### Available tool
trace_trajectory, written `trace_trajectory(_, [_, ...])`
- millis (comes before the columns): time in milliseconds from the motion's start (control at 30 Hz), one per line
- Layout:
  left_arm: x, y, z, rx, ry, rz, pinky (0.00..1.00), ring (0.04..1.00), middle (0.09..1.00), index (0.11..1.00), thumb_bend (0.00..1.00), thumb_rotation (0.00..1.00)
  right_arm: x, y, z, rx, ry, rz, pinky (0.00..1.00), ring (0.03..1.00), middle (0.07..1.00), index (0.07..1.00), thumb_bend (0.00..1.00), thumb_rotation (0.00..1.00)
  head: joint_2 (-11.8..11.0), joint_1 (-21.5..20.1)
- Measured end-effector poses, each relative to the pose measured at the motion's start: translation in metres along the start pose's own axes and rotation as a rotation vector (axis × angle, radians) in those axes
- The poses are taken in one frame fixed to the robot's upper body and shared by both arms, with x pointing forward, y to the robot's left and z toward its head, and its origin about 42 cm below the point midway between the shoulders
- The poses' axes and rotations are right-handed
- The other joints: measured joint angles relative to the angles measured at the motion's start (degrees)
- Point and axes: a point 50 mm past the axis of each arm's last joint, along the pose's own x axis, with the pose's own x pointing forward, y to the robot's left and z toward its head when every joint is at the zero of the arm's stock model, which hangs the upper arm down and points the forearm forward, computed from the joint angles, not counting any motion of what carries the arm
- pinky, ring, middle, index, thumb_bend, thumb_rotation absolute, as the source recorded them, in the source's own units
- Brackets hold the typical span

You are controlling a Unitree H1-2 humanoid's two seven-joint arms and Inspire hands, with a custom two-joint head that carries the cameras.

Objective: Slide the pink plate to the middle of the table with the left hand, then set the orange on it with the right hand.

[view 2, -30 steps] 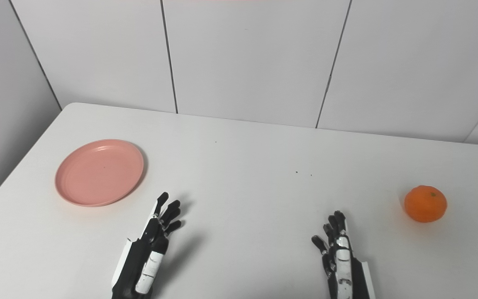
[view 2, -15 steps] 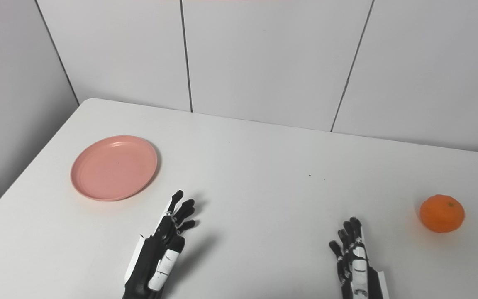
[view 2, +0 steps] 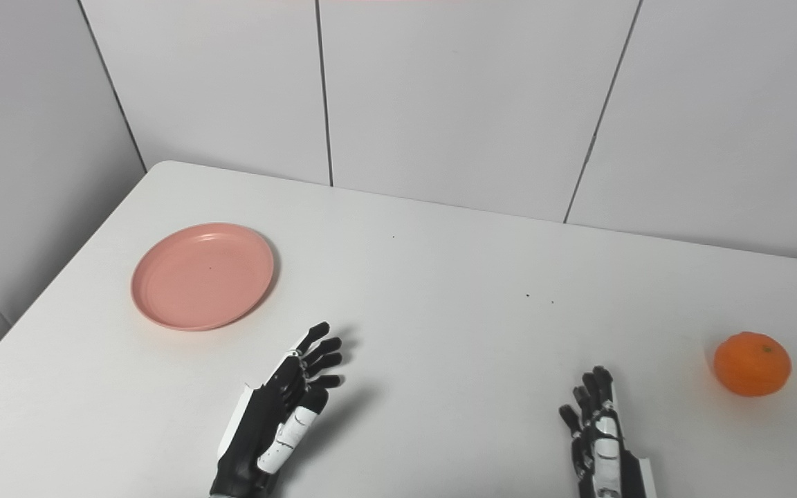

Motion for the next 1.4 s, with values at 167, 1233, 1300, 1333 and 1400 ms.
trace_trajectory(167, [0.03, 0.015, 0.032, 0.037, -0.089, 0.002, 0.77, 0.803, 0.824, 0.845, 0.92, 0.87, 0.0, 0.0, 0.0, 0.001, 0.001, -0.004, 1.0, 1.0, 1.0, 1.0, 0.68, 1.0, 0.3, -0.3])
trace_trajectory(1233, [0.177, 0.161, 0.085, 0.23, -0.218, 0.029, 0.81, 0.829, 0.841, 0.852, 0.94, 0.89, 0.0, 0.001, 0.001, 0.005, -0.004, 0.0, 1.0, 1.0, 1.0, 1.0, 0.72, 1.0, 1.6, -0.8])
trace_trajectory(1300, [0.184, 0.172, 0.087, 0.227, -0.223, 0.029, 0.79, 0.823, 0.836, 0.846, 0.92, 0.89, 0.0, 0.001, 0.001, 0.005, -0.004, 0.001, 1.0, 1.0, 1.0, 1.0, 0.71, 1.0, 1.6, -0.8])
trace_trajectory(1333, [0.187, 0.178, 0.087, 0.224, -0.221, 0.029, 0.8, 0.827, 0.842, 0.844, 0.92, 0.89, 0.0, 0.001, 0.001, 0.005, -0.004, 0.001, 1.0, 1.0, 1.0, 1.0, 0.72, 1.0, 1.7, -0.7])
trace_trajectory(1400, [0.193, 0.191, 0.083, 0.218, -0.206, 0.031, 0.82, 0.828, 0.837, 0.835, 0.94, 0.89, 0.0, 0.001, 0.001, 0.005, -0.004, 0.001, 1.0, 1.0, 1.0, 1.0, 0.72, 1.0, 1.7, -0.7])
